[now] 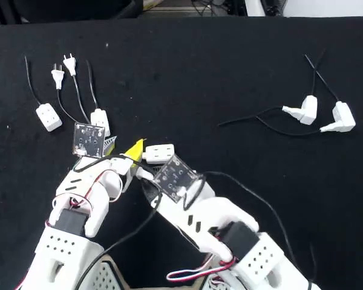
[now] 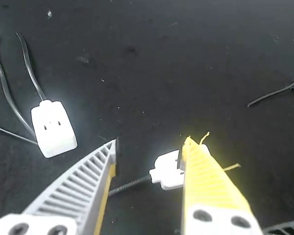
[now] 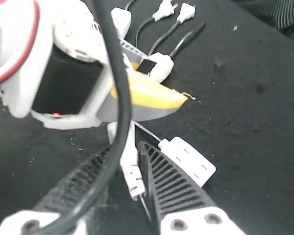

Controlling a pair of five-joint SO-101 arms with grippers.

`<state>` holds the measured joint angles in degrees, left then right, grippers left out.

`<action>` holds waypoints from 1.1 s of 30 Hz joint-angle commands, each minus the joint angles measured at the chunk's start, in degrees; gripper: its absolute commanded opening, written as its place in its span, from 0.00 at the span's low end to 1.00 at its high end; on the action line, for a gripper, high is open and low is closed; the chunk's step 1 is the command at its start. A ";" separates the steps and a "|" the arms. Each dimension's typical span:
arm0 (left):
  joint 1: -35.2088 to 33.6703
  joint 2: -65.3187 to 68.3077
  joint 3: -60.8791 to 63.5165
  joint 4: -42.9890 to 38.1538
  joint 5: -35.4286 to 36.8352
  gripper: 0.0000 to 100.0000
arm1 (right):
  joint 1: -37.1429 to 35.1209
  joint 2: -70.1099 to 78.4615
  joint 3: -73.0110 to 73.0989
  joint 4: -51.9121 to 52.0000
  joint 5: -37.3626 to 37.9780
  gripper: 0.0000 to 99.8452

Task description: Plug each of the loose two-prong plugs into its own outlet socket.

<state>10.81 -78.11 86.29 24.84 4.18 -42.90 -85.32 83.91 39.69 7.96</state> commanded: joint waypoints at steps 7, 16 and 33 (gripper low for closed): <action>0.92 0.18 -0.48 0.00 -0.53 0.22 | -0.09 -3.03 -0.31 -0.53 1.49 0.01; 0.92 0.18 -0.48 0.00 -0.53 0.22 | -0.09 -3.21 1.71 -5.98 -7.47 0.01; 0.92 0.18 -0.48 0.00 -0.53 0.22 | -0.09 -3.56 2.77 -8.62 -10.55 0.01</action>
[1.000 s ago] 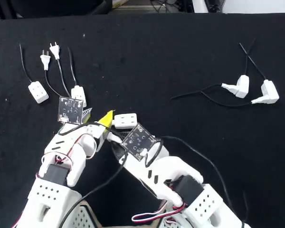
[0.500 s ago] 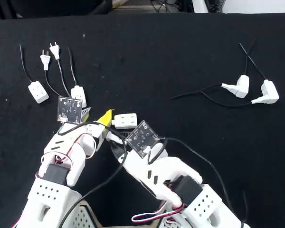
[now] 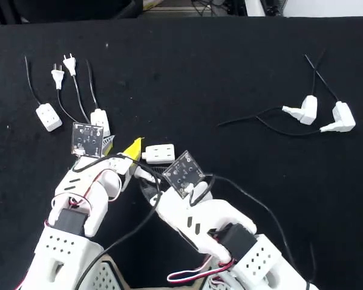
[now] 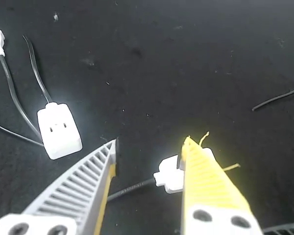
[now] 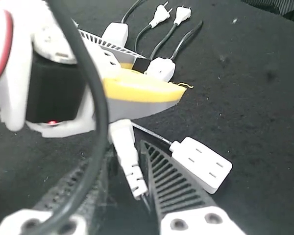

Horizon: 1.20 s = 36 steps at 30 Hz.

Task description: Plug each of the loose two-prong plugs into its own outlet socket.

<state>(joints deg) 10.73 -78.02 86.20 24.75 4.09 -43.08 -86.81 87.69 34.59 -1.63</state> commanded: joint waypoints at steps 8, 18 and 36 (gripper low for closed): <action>1.27 0.09 -0.40 0.09 -0.44 0.22 | 0.09 -2.07 -1.27 -3.52 -0.97 0.01; 1.36 0.09 2.51 -4.31 -0.44 0.22 | 0.09 -2.07 -2.59 -2.55 -0.62 0.01; 0.92 0.00 4.26 -8.09 0.00 0.22 | 2.11 -1.36 -3.12 2.20 3.43 0.01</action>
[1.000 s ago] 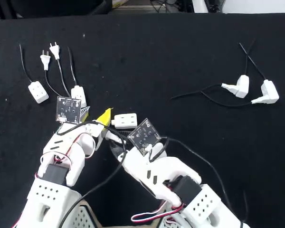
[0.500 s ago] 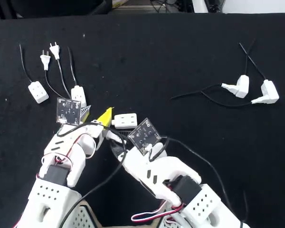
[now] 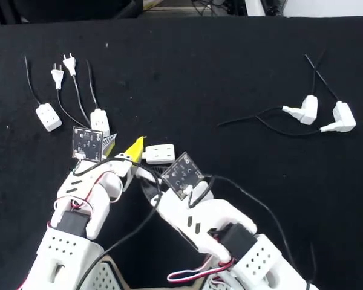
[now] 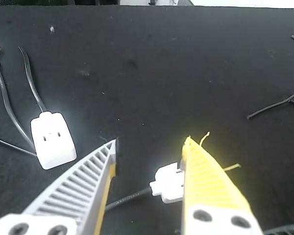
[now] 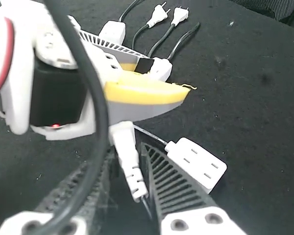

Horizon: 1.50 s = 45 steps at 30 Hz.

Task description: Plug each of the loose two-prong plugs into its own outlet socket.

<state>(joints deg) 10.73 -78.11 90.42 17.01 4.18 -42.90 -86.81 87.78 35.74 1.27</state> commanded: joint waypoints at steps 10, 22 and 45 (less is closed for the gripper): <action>-3.65 0.09 -3.74 -0.09 4.13 0.22 | 6.07 17.19 -12.26 4.75 3.25 0.01; -12.70 1.23 -9.19 9.05 5.19 0.22 | 12.57 47.08 -28.09 5.71 1.93 0.01; -12.70 56.26 -36.53 10.81 5.27 0.22 | 12.75 64.04 -41.63 17.93 1.85 0.01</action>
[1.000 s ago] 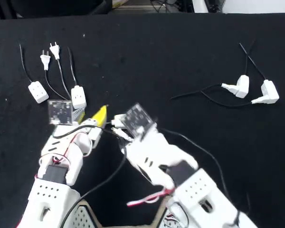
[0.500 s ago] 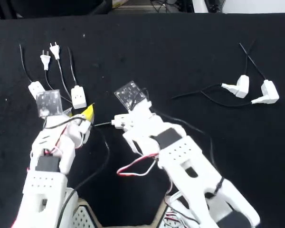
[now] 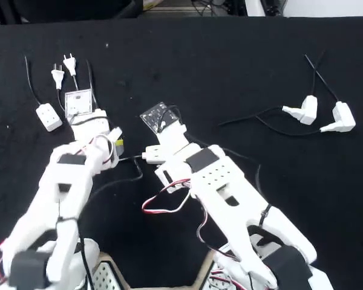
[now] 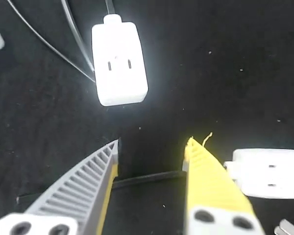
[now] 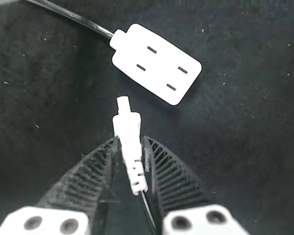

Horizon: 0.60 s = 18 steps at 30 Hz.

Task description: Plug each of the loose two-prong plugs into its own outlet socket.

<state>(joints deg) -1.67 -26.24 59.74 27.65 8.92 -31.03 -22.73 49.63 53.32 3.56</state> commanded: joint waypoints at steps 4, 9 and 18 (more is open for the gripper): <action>-0.22 5.63 -6.37 0.62 0.44 0.22 | 0.79 -2.51 -2.86 0.35 -0.44 0.01; -0.75 2.81 -5.85 1.85 0.53 0.22 | 0.53 -11.47 5.67 -7.03 1.93 0.01; -0.04 -11.96 2.42 1.49 0.53 0.22 | -0.35 -19.91 13.41 -11.87 5.19 0.01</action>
<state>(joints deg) -1.67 -30.20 60.26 29.14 8.92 -31.03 -39.87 62.90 42.59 8.40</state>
